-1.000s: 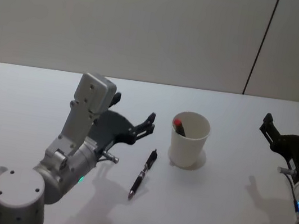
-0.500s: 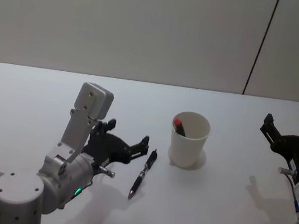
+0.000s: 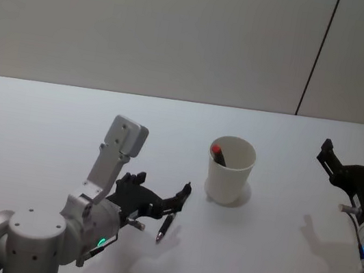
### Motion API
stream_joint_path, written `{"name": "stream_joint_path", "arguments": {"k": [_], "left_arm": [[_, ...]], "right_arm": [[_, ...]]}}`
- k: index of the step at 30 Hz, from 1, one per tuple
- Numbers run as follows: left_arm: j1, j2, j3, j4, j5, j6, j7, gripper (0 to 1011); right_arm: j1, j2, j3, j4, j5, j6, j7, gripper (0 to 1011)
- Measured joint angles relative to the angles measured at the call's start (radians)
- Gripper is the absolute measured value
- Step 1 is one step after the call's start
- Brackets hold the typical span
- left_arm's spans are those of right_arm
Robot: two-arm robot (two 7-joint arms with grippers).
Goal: Place the pen into the pen holder.
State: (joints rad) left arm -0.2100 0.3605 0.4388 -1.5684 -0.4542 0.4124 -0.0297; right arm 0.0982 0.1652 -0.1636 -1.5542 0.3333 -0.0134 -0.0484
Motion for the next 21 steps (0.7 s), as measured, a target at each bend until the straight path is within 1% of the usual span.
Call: {"name": "stream_joint_path", "arguments": {"k": [3,6,12,21], "left_arm": [[-0.008,-0.007,0.003,0.014,0.006,0.014,-0.01,999],[-0.02,-0.018,0.007,0.044,0.017,0.029,-0.027,999],[-0.036,-0.034,0.014,0.083,0.037,0.047,-0.049,1000],[-0.051,-0.051,0.023,0.128,0.067,0.068,-0.063,1000]], "right_arm": [[0.0,0.0,0.0,0.0,0.0,0.0,0.0,1001],[0.0,0.0,0.0,0.0,0.0,0.0,0.0,1001],[0.0,0.0,0.0,0.0,0.0,0.0,0.0,1001],[0.0,0.0,0.0,0.0,0.0,0.0,0.0,1001]]}}
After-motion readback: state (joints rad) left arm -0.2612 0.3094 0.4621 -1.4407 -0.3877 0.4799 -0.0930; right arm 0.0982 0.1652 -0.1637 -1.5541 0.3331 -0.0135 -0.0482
